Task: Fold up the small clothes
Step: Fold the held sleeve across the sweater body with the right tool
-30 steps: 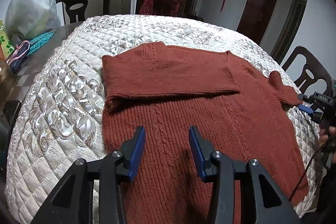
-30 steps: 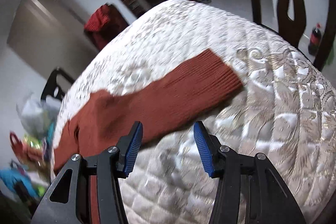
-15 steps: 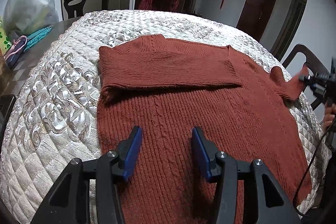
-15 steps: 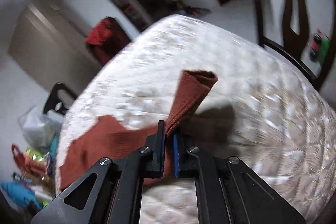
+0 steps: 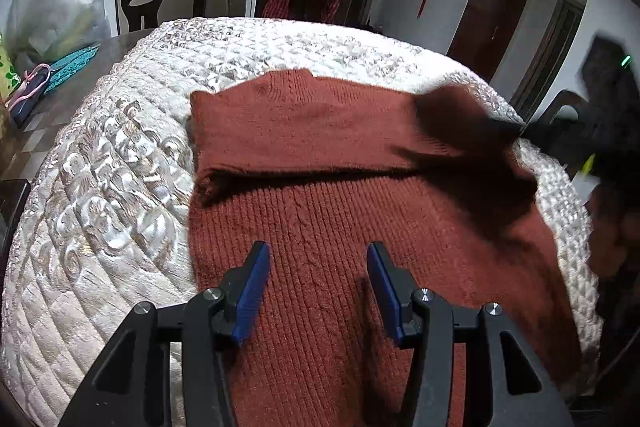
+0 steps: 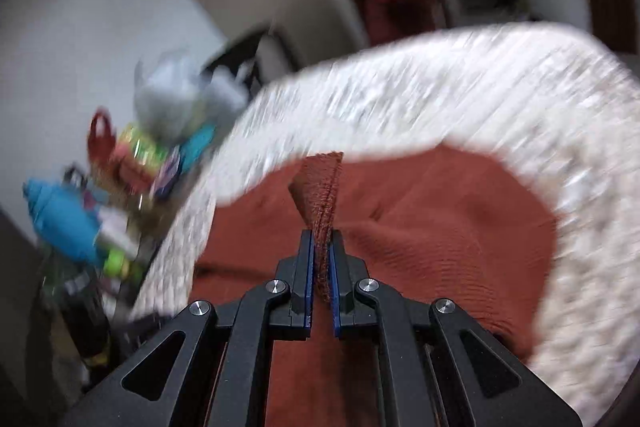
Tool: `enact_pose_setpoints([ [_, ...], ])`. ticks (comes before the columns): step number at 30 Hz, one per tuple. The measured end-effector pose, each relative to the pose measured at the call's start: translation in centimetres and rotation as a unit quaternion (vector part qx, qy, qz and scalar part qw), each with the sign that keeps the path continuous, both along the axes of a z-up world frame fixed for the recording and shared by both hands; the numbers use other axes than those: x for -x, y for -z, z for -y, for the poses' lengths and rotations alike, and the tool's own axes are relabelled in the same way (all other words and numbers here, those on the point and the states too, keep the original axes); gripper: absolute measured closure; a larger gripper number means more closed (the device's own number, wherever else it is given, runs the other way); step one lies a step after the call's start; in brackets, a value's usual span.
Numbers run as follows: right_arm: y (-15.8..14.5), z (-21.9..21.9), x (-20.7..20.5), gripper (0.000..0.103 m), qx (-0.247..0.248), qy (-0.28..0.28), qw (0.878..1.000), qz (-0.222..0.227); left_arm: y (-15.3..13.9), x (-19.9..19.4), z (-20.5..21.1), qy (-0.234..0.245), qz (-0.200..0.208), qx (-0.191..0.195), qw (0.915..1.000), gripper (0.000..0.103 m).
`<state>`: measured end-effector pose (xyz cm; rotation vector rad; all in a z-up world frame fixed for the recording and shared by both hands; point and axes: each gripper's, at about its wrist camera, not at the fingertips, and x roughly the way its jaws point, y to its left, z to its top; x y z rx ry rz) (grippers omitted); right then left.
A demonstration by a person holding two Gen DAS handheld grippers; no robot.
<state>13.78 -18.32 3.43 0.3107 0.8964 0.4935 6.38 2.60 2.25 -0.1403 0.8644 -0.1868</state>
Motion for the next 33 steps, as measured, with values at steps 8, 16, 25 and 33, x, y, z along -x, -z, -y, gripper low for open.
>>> enact_pose_setpoints([
  [8,0.5,0.0,3.4,0.079,0.006,-0.041,0.999,0.006,-3.3,-1.3,0.6,0.027,0.019,0.015,0.9993,0.05],
  [16,1.1,5.0,5.5,0.079,-0.004,0.022,1.0,0.001,-1.0,-6.3,5.6,0.095,-0.025,0.004,0.9951,0.05],
  [25,2.7,7.6,6.1,0.079,-0.017,0.048,0.999,-0.015,-1.1,-6.6,7.8,0.121,-0.008,-0.021,0.9924,0.097],
  [33,2.7,8.5,5.9,0.079,-0.013,0.06,0.998,-0.006,-6.8,-7.8,7.4,0.139,0.078,0.011,0.9872,0.097],
])
